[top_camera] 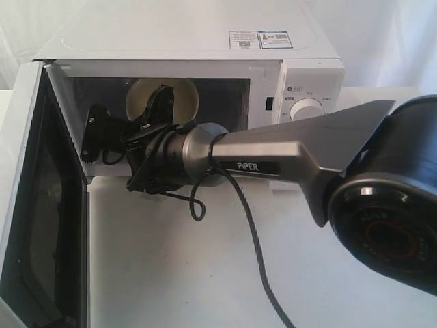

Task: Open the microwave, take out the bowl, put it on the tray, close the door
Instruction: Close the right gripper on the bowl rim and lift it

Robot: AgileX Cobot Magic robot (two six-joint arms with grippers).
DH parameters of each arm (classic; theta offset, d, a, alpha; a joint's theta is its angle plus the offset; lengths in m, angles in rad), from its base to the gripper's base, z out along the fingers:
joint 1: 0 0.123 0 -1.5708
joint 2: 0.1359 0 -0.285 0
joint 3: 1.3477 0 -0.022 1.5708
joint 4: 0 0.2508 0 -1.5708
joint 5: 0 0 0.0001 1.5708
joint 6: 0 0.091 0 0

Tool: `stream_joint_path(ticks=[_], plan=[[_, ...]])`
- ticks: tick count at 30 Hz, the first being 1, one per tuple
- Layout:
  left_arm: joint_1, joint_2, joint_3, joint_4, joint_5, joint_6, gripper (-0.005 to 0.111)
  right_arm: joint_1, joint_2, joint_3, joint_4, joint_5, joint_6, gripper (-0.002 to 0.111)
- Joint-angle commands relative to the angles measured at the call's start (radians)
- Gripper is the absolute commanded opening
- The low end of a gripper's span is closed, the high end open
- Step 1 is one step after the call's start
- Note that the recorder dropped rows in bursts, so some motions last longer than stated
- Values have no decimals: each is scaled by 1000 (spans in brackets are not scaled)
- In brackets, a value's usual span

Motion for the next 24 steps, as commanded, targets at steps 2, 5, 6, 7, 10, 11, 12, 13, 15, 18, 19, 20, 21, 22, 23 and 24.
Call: stream_joint_path(ticks=[2,5,6,7,10,11,12,13,15,18,19,20,21,22,23,24], plan=[[3,-5,2,-8,2,-1,0,18,-21,1,146,44,-115,0],[3,-5,2,-8,2,-1,0,36,-28,1,171,83,-120,0],[3,-5,2,-8,2,-1,0,41,-33,1,191,94,-122,0],[3,-5,2,-8,2,-1,0,46,-41,1,221,96,-127,0],[3,-5,2,-8,2,-1,0,61,-71,1,314,113,-166,0],[3,-5,2,-8,2,-1,0,66,-81,1,346,121,-176,0],[3,-5,2,-8,2,-1,0,71,-93,1,379,132,-184,0],[3,-5,2,-8,2,-1,0,73,-101,1,403,149,-186,0],[3,-5,2,-8,2,-1,0,78,-119,1,461,198,-188,0],[3,-5,2,-8,2,-1,0,82,-147,15,561,250,-212,0],[3,-5,2,-8,2,-1,0,82,-162,34,589,248,-217,0],[3,-5,2,-8,2,-1,0,86,-177,56,612,241,-226,0],[3,-5,2,-8,2,-1,0,92,-194,80,619,238,-230,0],[3,-5,2,-8,2,-1,0,100,-209,108,620,236,-230,0],[3,-5,2,-8,2,-1,0,106,-223,130,620,235,-230,0],[3,-5,2,-8,2,-1,0,110,-240,158,621,236,-228,0]])
